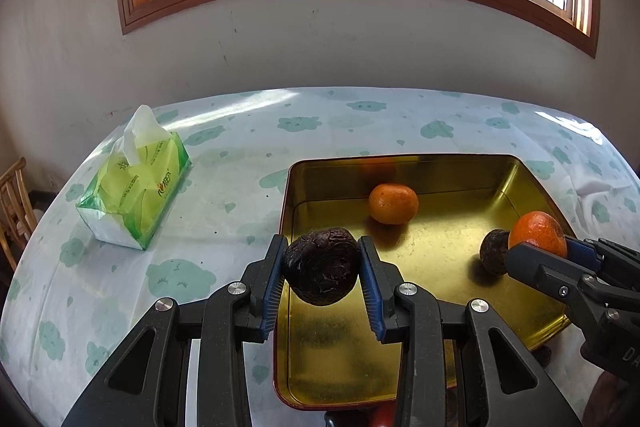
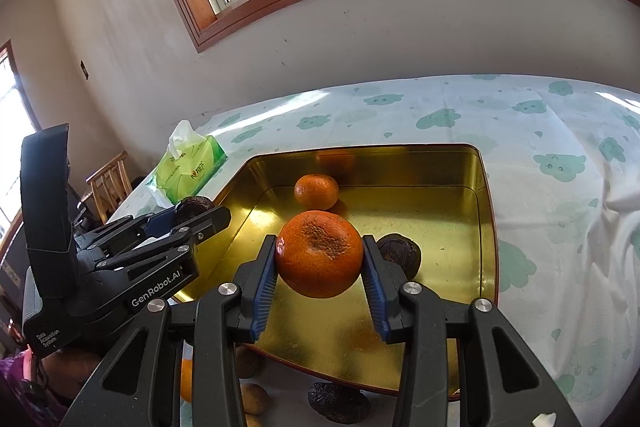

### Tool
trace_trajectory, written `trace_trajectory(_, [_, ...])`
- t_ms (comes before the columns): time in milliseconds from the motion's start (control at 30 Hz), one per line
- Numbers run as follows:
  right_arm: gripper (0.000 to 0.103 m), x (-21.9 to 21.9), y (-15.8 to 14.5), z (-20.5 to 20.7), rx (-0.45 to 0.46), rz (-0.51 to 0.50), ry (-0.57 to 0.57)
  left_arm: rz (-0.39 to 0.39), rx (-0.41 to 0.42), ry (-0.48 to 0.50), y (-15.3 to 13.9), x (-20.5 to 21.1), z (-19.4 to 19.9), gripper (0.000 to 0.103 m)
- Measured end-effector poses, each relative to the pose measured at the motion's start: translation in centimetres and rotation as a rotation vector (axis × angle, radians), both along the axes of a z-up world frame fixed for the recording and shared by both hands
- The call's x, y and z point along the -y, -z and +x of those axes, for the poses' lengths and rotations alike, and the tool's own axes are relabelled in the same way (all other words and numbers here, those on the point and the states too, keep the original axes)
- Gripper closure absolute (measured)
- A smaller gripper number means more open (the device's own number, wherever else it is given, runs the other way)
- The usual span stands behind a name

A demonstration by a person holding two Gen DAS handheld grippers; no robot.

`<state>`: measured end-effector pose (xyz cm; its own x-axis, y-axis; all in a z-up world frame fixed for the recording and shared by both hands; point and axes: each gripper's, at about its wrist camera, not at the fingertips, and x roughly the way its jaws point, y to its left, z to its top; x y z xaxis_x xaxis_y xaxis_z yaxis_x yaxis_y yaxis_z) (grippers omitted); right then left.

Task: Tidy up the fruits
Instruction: 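Lower both fruits into the tin and open both tools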

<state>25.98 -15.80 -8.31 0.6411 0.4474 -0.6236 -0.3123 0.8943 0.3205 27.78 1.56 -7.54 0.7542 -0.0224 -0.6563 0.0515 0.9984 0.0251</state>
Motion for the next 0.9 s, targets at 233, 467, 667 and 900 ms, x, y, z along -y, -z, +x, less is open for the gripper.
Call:
trace_trajectory(233, [0.065,0.0,0.4,0.6,-0.004,0.003,0.001,0.000,-0.009,0.005,0.4,0.0,0.5,0.067])
trace_trajectory(467, [0.065,-0.1,0.8,1.2,-0.009,0.004,0.002,-0.003,-0.017,0.006,0.8,0.0,0.9,0.067])
trace_trajectory(667, [0.065,-0.2,1.2,1.6,-0.012,0.008,0.002,-0.005,-0.020,0.008,0.8,0.0,1.1,0.067])
trace_trajectory(900, [0.065,-0.2,1.2,1.6,-0.012,0.007,0.002,-0.006,-0.019,0.008,0.9,0.1,1.2,0.067])
